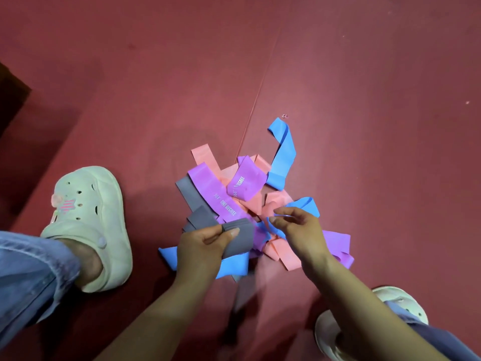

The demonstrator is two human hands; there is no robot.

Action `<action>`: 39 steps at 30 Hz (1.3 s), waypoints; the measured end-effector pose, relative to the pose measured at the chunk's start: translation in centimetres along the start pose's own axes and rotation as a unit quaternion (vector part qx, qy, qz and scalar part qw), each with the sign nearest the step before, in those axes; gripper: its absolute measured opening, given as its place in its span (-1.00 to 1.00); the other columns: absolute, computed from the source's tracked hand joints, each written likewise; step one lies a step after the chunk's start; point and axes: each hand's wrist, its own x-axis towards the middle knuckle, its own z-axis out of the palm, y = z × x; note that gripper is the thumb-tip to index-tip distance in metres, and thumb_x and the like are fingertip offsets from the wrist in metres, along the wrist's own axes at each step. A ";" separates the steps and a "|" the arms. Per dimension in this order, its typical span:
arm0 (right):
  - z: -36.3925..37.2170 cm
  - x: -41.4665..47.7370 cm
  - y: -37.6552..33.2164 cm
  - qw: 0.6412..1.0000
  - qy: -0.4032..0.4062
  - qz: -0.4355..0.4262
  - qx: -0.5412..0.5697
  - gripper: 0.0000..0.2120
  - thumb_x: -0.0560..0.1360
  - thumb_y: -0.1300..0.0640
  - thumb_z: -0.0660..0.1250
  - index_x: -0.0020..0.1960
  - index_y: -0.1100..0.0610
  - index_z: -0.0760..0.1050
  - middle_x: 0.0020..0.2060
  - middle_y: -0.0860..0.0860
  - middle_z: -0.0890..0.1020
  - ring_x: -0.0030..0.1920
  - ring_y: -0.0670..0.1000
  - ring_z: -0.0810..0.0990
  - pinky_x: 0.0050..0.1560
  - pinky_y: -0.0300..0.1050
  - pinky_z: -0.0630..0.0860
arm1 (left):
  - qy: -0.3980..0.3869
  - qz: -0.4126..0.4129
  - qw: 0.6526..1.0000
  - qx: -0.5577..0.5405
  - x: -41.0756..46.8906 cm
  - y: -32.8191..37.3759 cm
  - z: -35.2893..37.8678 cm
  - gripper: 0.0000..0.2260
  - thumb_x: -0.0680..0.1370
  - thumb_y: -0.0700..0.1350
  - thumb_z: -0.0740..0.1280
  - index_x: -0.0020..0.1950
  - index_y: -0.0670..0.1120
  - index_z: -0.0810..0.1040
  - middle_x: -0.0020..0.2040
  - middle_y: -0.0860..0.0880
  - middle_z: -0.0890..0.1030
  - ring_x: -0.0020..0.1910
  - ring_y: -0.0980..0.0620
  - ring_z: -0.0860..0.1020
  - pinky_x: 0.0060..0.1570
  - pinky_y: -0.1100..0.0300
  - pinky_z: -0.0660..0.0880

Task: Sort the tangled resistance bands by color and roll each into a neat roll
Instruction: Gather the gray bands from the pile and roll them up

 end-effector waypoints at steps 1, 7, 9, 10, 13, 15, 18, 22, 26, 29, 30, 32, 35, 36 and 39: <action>-0.1 -0.1 0.2 1.000 0.002 0.002 0.003 -0.83 0.44 0.26 0.43 0.03 0.18 0.59 -0.25 -0.04 0.63 -0.26 -0.13 0.55 -0.36 -0.44 0.44 | -0.004 -0.005 1.000 -0.013 0.0 -0.1 -0.1 -0.96 0.44 -0.29 0.45 -0.16 -0.26 0.69 -0.26 -0.09 0.57 -0.24 0.08 0.45 -0.13 0.15 0.47; -0.4 -0.5 1.1 1.000 0.001 0.014 0.001 -0.84 0.46 0.21 0.42 0.04 0.15 0.61 -0.18 -0.02 0.65 -0.25 -0.18 0.54 -0.28 -0.35 0.41 | -0.015 -0.036 0.999 -0.016 -0.4 -0.1 0.1 -0.83 0.45 -0.28 0.46 -0.28 -0.05 0.71 -0.43 0.07 0.56 -0.44 0.20 0.45 -0.36 0.30 0.51; -0.5 -0.5 1.2 1.000 -0.003 0.012 0.003 -0.83 0.46 0.22 0.41 0.05 0.15 0.61 -0.19 -0.05 0.64 -0.26 -0.21 0.54 -0.29 -0.39 0.41 | -0.011 -0.058 0.998 -0.019 -0.6 -0.1 0.5 -0.77 0.44 -0.26 0.47 -0.35 0.03 0.70 -0.28 -0.11 0.65 -0.25 -0.01 0.58 -0.05 -0.06 0.59; -0.6 -0.5 1.2 1.000 -0.005 0.011 0.008 -0.83 0.46 0.23 0.41 0.05 0.15 0.61 -0.21 -0.07 0.64 -0.26 -0.22 0.53 -0.31 -0.43 0.42 | -0.008 -0.067 0.997 -0.030 -0.6 0.0 0.5 -0.77 0.44 -0.26 0.47 -0.35 0.03 0.71 -0.21 -0.18 0.67 -0.17 -0.12 0.61 0.05 -0.19 0.55; -1.0 -0.5 1.1 1.000 -0.003 0.010 0.024 -0.82 0.47 0.26 0.40 0.07 0.19 0.60 -0.22 -0.07 0.62 -0.27 -0.23 0.53 -0.31 -0.45 0.43 | -0.001 -0.067 0.997 -0.045 -0.2 0.4 0.4 -0.84 0.44 -0.24 0.47 -0.29 -0.02 0.72 -0.16 -0.20 0.67 -0.11 -0.17 0.62 0.12 -0.28 0.51; -1.4 -0.6 1.1 0.999 0.006 0.013 0.043 -0.82 0.48 0.29 0.39 0.08 0.24 0.59 -0.24 -0.05 0.61 -0.32 -0.25 0.54 -0.35 -0.47 0.43 | 0.004 -0.059 0.997 -0.046 0.1 0.6 -0.1 -0.85 0.44 -0.23 0.47 -0.27 -0.01 0.72 -0.16 -0.14 0.67 -0.10 -0.12 0.62 0.13 -0.22 0.53; -1.8 -0.7 0.9 0.997 0.014 0.017 0.074 -0.82 0.47 0.34 0.37 0.08 0.29 0.58 -0.28 -0.04 0.59 -0.46 -0.33 0.53 -0.43 -0.50 0.41 | 0.009 -0.057 0.998 -0.038 0.7 0.6 -1.0 -0.87 0.44 -0.21 0.47 -0.28 -0.03 0.72 -0.14 -0.21 0.67 -0.16 -0.09 0.59 0.03 -0.08 0.57; -1.9 -0.9 0.6 0.996 0.012 0.017 0.086 -0.82 0.47 0.33 0.38 0.08 0.29 0.58 -0.28 -0.04 0.59 -0.46 -0.33 0.53 -0.42 -0.50 0.43 | 0.059 -0.077 0.991 -0.090 1.8 0.5 -2.6 -0.89 0.45 -0.22 0.45 -0.03 -0.14 0.70 -0.12 -0.13 0.70 -0.19 -0.06 0.67 -0.25 0.22 0.61; -1.8 -1.1 0.5 0.995 0.011 0.020 0.093 -0.83 0.47 0.33 0.38 0.06 0.28 0.58 -0.29 -0.04 0.58 -0.39 -0.25 0.52 -0.40 -0.49 0.44 | 0.088 -0.071 0.988 -0.107 2.5 0.6 -3.7 -0.89 0.47 -0.23 0.44 -0.02 -0.12 0.69 -0.17 -0.09 0.72 -0.26 0.00 0.69 -0.28 0.25 0.61; -1.6 -1.1 0.6 0.995 0.010 0.021 0.102 -0.85 0.47 0.34 0.38 0.04 0.29 0.58 -0.31 -0.04 0.58 -0.42 -0.25 0.52 -0.41 -0.48 0.44 | 0.092 -0.064 0.987 -0.117 2.5 0.8 -3.7 -0.91 0.47 -0.23 0.44 -0.08 -0.07 0.69 -0.20 -0.07 0.72 -0.28 0.01 0.69 -0.32 0.25 0.60; -1.6 -1.2 0.5 0.994 0.008 0.022 0.103 -0.85 0.47 0.34 0.38 0.03 0.29 0.59 -0.31 -0.04 0.59 -0.42 -0.25 0.53 -0.40 -0.48 0.44 | 0.093 -0.060 0.986 -0.121 2.6 0.9 -3.7 -0.91 0.47 -0.23 0.44 -0.10 -0.05 0.69 -0.21 -0.06 0.72 -0.28 0.02 0.69 -0.34 0.27 0.58; -1.6 -1.2 0.4 0.994 0.005 0.023 0.106 -0.87 0.47 0.34 0.38 0.02 0.28 0.59 -0.31 -0.04 0.59 -0.43 -0.27 0.54 -0.39 -0.47 0.45 | 0.093 -0.054 0.985 -0.133 2.6 1.2 -3.6 -0.90 0.48 -0.24 0.43 -0.11 -0.04 0.68 -0.23 -0.03 0.71 -0.29 0.05 0.69 -0.36 0.31 0.56; -1.5 -1.0 0.1 0.994 0.004 0.022 0.107 -0.87 0.47 0.34 0.38 0.02 0.26 0.58 -0.28 -0.01 0.61 -0.38 -0.25 0.56 -0.35 -0.42 0.48 | 0.094 -0.050 0.985 -0.139 2.7 1.5 -3.4 -0.91 0.49 -0.24 0.42 -0.11 -0.05 0.67 -0.26 0.01 0.71 -0.31 0.09 0.68 -0.37 0.33 0.55; -1.5 -1.0 0.0 0.994 0.003 0.022 0.105 -0.86 0.47 0.33 0.37 0.02 0.26 0.58 -0.24 0.02 0.62 -0.33 -0.20 0.56 -0.31 -0.38 0.48 | 0.094 -0.049 0.985 -0.139 2.7 1.6 -3.4 -0.91 0.49 -0.24 0.42 -0.11 -0.06 0.67 -0.26 0.02 0.71 -0.31 0.10 0.68 -0.37 0.33 0.55; -1.4 -0.8 -0.2 0.994 0.001 0.018 0.103 -0.87 0.48 0.32 0.36 0.02 0.24 0.58 -0.17 0.06 0.62 -0.23 -0.11 0.54 -0.25 -0.29 0.47 | 0.095 -0.049 0.984 -0.141 2.8 1.7 -3.3 -0.91 0.49 -0.24 0.42 -0.06 -0.08 0.67 -0.24 0.01 0.71 -0.29 0.09 0.68 -0.35 0.32 0.56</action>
